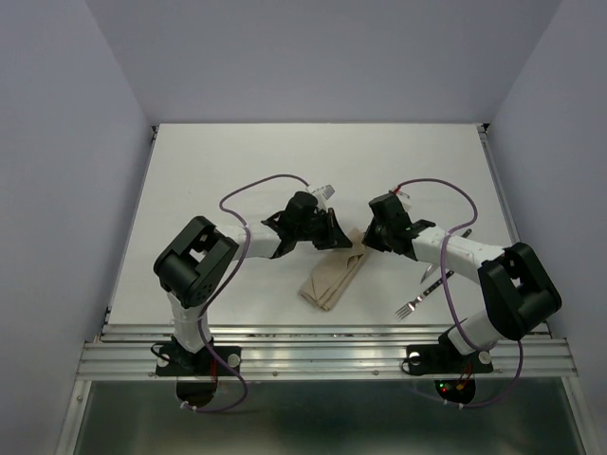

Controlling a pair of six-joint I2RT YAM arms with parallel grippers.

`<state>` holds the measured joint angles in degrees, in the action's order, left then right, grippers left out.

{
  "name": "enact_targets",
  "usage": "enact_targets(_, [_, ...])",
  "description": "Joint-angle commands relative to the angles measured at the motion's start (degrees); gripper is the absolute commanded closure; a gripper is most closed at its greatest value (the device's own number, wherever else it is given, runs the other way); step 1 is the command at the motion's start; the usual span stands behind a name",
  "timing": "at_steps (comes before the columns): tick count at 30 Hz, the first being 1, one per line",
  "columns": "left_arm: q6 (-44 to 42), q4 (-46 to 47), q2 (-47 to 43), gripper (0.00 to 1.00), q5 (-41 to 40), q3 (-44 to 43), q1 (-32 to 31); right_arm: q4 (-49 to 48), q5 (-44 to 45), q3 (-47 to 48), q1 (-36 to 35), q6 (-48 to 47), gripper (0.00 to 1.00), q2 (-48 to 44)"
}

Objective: Fold the napkin into a case and place the utensils inside
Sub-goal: Stuff the top corner of the smaller-rectangle-folded napkin into the folded napkin.

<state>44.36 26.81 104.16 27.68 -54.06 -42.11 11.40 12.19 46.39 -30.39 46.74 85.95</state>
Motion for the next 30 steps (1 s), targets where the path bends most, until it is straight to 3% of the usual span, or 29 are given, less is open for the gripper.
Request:
enact_targets(1, [-3.0, -3.7, 1.7, 1.00, -2.9, -2.9, -0.4, -2.2, -0.1, 0.2, 0.3, 0.1, 0.99, -0.6])
enact_targets(17, [-2.2, -2.5, 8.3, 1.00, -2.9, -7.4, -4.0, -2.3, -1.0, 1.1, 0.3, 0.1, 0.99, 0.2])
enact_targets(30, [-3.4, -5.0, 2.9, 1.00, -5.2, -6.0, -3.9, -2.0, -0.8, 0.8, 0.3, 0.2, 0.99, -0.3])
